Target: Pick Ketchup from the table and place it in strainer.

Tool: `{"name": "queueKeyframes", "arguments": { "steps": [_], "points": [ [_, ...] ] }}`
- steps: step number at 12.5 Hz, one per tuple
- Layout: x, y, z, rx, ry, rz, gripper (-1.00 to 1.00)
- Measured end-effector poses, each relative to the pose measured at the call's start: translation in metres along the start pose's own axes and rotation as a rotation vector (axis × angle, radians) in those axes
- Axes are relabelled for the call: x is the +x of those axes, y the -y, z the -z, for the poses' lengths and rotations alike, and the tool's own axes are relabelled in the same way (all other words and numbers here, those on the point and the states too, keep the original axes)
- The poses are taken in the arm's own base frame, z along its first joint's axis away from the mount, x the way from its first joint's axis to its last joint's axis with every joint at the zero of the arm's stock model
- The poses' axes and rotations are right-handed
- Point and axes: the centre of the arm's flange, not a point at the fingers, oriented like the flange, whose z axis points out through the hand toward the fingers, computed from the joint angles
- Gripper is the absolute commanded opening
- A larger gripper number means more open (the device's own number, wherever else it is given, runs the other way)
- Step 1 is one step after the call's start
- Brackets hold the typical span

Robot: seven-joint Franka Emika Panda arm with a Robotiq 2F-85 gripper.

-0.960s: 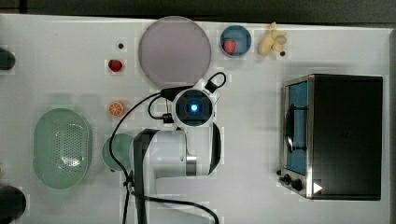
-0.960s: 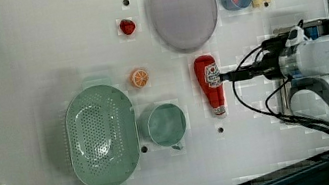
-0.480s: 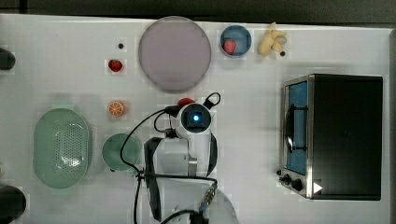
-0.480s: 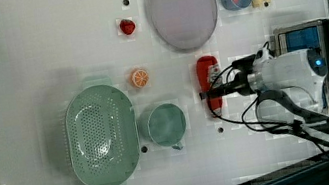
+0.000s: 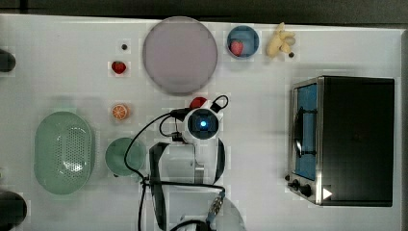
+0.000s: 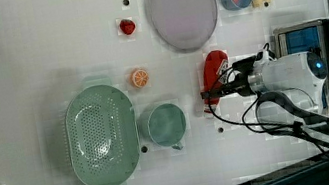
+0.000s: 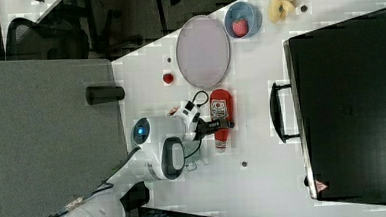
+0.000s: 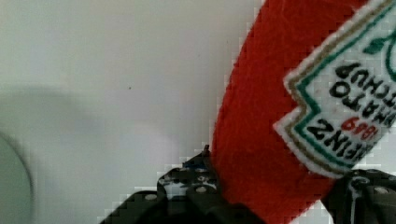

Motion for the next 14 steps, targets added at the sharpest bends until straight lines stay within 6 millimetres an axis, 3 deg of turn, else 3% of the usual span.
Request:
{"name": "queueKeyframes", "arguments": {
  "steps": [2, 4, 8, 11, 12, 14],
  "points": [
    [0.006, 0.006, 0.027, -0.009, -0.023, 0.015, 0.25],
    [0.01, 0.013, 0.066, -0.017, -0.015, 0.027, 0.25],
    [0.009, 0.039, 0.183, -0.068, -0.033, 0.063, 0.25],
    [0.009, 0.087, 0.256, -0.097, -0.112, 0.04, 0.25],
    [0.01, 0.107, 0.269, -0.097, -0.142, 0.016, 0.25],
    [0.009, 0.153, 0.276, -0.086, -0.162, -0.028, 0.25]
  ]
}}
